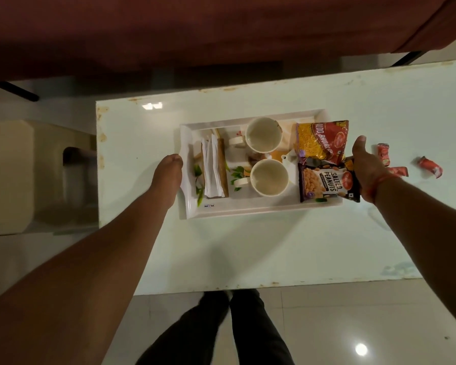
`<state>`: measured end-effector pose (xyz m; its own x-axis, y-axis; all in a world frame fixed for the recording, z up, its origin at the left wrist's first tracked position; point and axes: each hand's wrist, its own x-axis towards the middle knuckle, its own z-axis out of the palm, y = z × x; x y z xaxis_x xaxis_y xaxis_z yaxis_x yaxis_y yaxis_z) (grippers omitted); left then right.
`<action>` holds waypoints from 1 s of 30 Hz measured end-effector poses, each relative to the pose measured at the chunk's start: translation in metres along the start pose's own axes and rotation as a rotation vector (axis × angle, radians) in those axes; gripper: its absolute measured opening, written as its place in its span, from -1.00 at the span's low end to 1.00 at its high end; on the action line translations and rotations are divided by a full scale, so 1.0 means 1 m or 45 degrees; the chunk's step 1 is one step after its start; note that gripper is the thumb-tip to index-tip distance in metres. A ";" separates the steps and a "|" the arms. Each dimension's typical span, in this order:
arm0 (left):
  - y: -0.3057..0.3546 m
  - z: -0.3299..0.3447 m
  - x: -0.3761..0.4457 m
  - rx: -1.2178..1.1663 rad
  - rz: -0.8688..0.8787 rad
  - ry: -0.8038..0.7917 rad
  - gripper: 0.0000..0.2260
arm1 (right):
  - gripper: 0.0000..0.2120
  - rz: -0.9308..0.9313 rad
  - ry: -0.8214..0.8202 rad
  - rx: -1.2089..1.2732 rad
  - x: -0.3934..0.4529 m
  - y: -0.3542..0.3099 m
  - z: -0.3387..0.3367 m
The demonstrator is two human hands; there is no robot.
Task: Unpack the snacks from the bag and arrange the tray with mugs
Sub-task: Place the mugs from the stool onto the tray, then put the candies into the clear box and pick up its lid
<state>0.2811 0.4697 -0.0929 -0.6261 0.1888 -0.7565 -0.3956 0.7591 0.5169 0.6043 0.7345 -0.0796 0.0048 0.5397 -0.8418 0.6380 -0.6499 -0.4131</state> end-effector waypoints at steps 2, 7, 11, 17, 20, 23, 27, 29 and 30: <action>0.003 -0.001 -0.011 -0.006 -0.011 -0.014 -0.71 | -0.31 -0.012 0.030 0.009 -0.002 0.002 0.001; 0.003 -0.004 -0.025 -0.126 -0.046 -0.088 -0.84 | -0.39 -0.069 0.115 0.058 -0.016 0.009 0.006; -0.005 -0.015 -0.024 -0.077 0.028 -0.074 -0.67 | -0.32 -0.174 0.220 0.182 -0.027 0.011 0.001; -0.010 -0.033 -0.027 0.034 0.318 0.157 -0.74 | -0.46 -0.441 0.460 -0.162 -0.037 0.047 -0.017; 0.007 -0.015 -0.060 0.231 0.720 0.283 -0.79 | -0.59 -0.556 0.457 -0.131 -0.043 0.074 -0.020; 0.037 0.023 -0.101 0.375 1.072 0.303 -0.81 | -0.69 -0.739 0.420 -0.288 -0.044 0.090 -0.032; 0.070 0.109 -0.149 0.574 1.416 0.125 -0.84 | -0.81 -0.885 0.472 -0.400 -0.036 0.093 -0.064; 0.081 0.164 -0.177 0.631 1.538 -0.030 -0.85 | -0.82 -0.920 0.552 -0.411 -0.033 0.092 -0.092; 0.085 0.194 -0.192 0.649 1.569 -0.154 -0.84 | -0.82 -0.919 0.625 -0.425 -0.030 0.092 -0.110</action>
<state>0.4984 0.6187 0.0182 -0.3173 0.9471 0.0482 0.6901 0.1958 0.6967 0.7475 0.7176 -0.0545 -0.2030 0.9680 -0.1478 0.8009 0.0773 -0.5937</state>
